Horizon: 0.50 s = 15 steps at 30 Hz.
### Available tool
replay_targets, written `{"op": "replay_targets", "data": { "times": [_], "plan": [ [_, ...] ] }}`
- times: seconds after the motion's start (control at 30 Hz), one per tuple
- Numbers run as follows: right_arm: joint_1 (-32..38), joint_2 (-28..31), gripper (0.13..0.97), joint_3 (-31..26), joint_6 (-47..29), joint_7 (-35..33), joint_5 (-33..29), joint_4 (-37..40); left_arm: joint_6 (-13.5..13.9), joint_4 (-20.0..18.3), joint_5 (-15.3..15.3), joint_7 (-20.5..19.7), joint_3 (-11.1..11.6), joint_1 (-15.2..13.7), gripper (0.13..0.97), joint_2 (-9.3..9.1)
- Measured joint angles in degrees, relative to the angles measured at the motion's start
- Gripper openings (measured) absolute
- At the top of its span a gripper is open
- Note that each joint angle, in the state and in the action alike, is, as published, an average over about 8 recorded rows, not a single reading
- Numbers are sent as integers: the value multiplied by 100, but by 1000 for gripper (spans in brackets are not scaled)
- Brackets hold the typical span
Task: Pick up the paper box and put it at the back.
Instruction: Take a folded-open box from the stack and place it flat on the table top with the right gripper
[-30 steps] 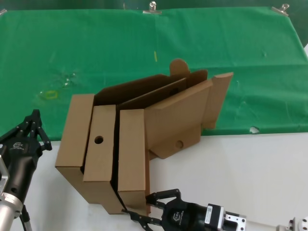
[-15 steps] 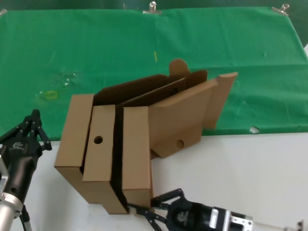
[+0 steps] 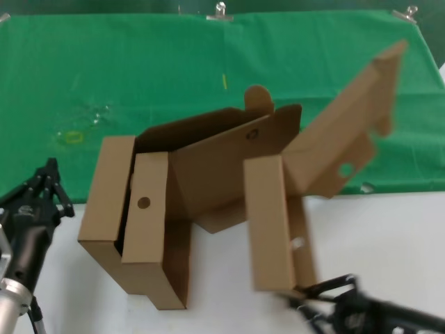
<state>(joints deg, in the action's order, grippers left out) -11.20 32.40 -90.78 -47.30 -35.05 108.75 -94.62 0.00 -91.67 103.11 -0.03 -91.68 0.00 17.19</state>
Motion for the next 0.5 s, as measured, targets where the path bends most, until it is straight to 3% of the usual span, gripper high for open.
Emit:
{"op": "replay_targets", "data": {
  "times": [0.23, 0.37, 0.5],
  "plan": [
    [-146, 452, 149, 453, 1543, 778, -1418, -280, 0, 0, 0, 0, 0, 0, 143, 0],
    [343, 515, 149, 441, 2223, 1259, -2513, 92, 0, 0, 0, 0, 0, 0, 143, 0],
    [1065, 337, 148, 351, 2419, 1625, -3672, 672, 0, 0, 0, 0, 0, 0, 143, 0]
  ]
}}
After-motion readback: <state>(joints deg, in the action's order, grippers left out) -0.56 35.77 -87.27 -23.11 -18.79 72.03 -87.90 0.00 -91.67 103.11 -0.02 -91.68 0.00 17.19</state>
